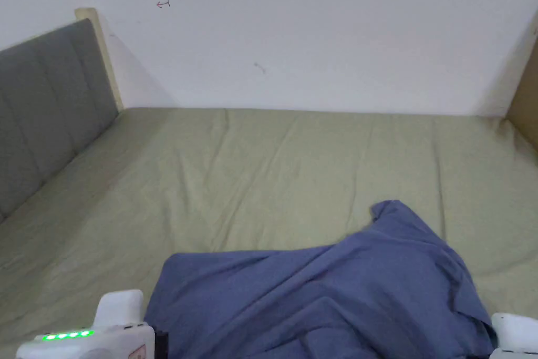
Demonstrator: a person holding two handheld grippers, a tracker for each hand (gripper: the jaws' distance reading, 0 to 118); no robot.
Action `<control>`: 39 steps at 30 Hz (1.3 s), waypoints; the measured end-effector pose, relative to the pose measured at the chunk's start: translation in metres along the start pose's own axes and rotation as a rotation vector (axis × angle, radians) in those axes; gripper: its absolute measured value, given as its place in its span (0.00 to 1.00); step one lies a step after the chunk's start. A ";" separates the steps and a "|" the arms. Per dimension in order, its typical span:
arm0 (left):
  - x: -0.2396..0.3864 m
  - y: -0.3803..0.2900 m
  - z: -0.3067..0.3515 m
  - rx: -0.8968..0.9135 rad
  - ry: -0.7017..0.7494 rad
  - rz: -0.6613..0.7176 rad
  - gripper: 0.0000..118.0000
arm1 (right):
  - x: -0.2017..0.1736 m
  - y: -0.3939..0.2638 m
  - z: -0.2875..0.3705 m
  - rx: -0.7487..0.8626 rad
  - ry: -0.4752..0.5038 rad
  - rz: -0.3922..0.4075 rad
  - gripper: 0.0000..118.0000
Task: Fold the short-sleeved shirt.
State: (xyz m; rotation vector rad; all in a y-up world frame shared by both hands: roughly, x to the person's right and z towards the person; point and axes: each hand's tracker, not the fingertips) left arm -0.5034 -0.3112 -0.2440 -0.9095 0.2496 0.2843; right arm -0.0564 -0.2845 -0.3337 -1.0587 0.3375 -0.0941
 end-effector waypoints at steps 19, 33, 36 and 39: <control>-0.019 0.138 -0.214 -0.198 0.154 0.013 0.77 | -0.001 0.043 -0.067 -0.072 0.037 0.043 0.01; -0.003 0.159 -0.159 -0.089 0.119 -0.044 0.02 | 0.046 0.106 -0.066 -0.002 0.038 -0.002 0.02; -0.001 0.166 -0.142 -0.048 0.097 -0.047 0.02 | 0.059 0.162 -0.079 0.010 -0.002 0.029 0.62; 0.006 0.169 -0.121 -0.014 0.083 -0.074 0.02 | 0.075 0.214 -0.107 0.015 -0.035 0.033 0.74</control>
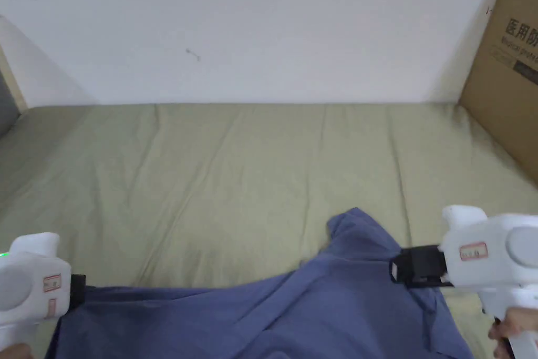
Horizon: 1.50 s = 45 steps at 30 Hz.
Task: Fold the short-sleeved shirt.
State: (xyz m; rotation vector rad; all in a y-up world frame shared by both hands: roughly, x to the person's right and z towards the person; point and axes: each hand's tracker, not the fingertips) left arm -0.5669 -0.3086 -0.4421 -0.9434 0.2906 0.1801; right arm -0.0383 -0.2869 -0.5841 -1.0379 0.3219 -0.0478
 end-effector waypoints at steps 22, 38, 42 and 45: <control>0.009 0.022 0.036 0.044 0.024 -0.042 0.02 | 0.022 0.045 -0.077 -0.226 -0.002 -0.097 0.03; 0.042 0.109 0.246 0.437 0.012 -0.077 0.02 | 0.026 0.109 0.213 0.257 0.088 -0.108 0.03; 0.048 0.148 0.293 0.523 0.024 -0.091 0.02 | 0.019 0.146 0.279 0.370 0.067 -0.118 0.03; 0.050 0.186 0.315 0.564 0.056 -0.076 0.02 | 0.013 0.176 0.321 0.437 0.092 -0.145 0.03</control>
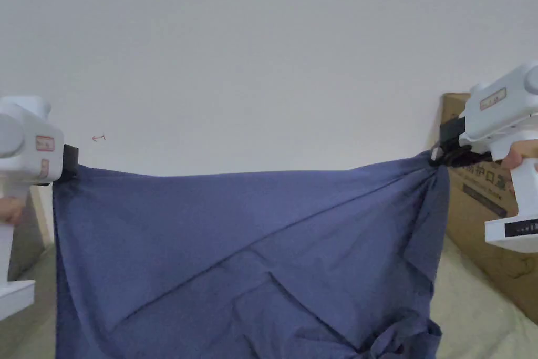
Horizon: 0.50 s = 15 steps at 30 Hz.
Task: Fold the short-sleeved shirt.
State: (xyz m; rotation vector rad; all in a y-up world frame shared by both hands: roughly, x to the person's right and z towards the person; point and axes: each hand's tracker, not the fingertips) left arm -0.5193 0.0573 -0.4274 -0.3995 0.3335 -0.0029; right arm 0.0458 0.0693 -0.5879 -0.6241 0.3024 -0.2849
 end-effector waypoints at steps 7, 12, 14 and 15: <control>0.003 0.104 -0.029 0.083 0.090 0.002 0.02 | -0.039 0.090 0.021 0.109 0.004 -0.026 0.03; 0.008 0.162 -0.051 0.138 0.148 0.018 0.02 | -0.070 0.143 0.018 0.163 -0.031 -0.018 0.03; 0.007 0.176 -0.054 0.165 0.169 0.040 0.02 | -0.083 0.152 0.020 0.188 -0.038 -0.003 0.03; 0.009 0.182 -0.057 0.156 0.173 0.021 0.02 | -0.089 0.160 0.021 0.198 -0.047 -0.002 0.03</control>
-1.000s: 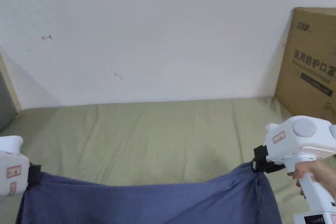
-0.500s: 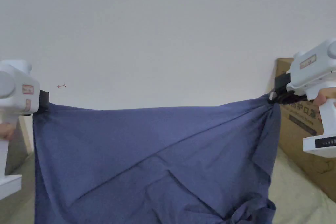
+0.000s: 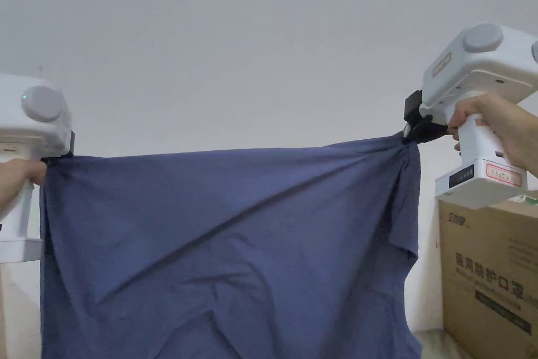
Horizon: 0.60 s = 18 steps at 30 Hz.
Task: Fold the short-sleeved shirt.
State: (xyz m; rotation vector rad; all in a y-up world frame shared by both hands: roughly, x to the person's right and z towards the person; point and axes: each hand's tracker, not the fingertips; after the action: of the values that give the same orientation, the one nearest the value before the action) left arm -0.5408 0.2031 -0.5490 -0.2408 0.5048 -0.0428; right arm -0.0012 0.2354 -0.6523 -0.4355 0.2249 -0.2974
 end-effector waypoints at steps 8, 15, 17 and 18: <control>0.000 -0.020 -0.025 0.010 0.035 -0.046 0.02 | -0.016 -0.011 -0.010 0.036 0.017 0.043 0.03; 0.016 -0.133 -0.084 -0.074 0.044 -0.079 0.02 | 0.002 -0.108 -0.097 -0.157 -0.030 0.066 0.03; 0.024 -0.175 -0.109 -0.144 0.051 -0.091 0.02 | 0.014 -0.142 -0.134 -0.238 -0.044 0.041 0.03; 0.029 -0.199 -0.124 -0.202 0.043 -0.114 0.02 | 0.024 -0.159 -0.158 -0.281 -0.055 0.039 0.03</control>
State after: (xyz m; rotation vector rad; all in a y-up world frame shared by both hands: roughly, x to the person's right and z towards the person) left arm -0.5715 -0.0203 -0.6198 -0.4675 0.5387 -0.1080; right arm -0.0597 0.0297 -0.7246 -0.7150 0.2219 -0.2154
